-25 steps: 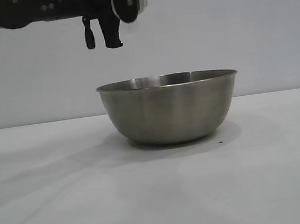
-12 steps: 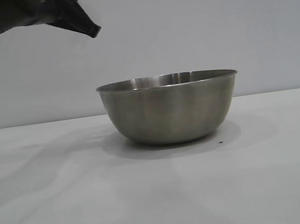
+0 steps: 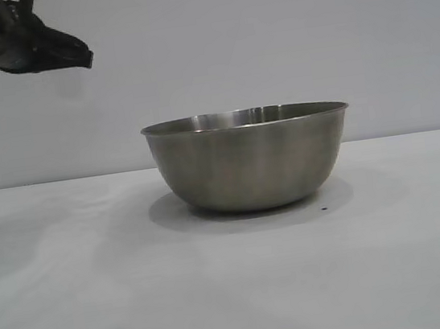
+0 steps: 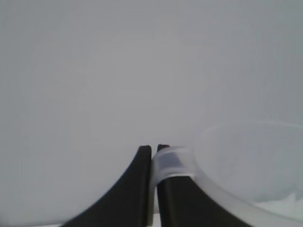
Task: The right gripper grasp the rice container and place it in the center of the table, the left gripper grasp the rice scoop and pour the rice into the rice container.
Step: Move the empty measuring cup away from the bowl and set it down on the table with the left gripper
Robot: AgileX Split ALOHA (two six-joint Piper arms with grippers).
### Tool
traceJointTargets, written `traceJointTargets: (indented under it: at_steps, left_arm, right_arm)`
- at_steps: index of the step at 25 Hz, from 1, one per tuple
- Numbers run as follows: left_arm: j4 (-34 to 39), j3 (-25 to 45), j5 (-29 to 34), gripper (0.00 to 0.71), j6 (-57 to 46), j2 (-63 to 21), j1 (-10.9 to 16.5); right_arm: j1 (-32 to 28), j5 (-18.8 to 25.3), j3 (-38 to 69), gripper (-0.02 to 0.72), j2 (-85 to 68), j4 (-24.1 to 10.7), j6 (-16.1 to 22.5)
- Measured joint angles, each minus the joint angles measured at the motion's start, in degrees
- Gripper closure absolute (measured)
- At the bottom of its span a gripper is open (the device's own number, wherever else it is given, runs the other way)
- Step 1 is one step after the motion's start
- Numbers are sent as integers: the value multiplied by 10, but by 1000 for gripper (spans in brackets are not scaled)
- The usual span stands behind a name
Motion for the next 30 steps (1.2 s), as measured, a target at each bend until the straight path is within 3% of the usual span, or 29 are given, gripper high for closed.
traceJointTargets:
  at_steps: [9,30]
  left_arm:
    - [42,22,-6,710,-129,39,0]
    - [56,24,-18,710,-135,94,0]
  right_arm:
    - [0,0,0,138,0,0,0]
    - [0,0,0,138,0,0,0]
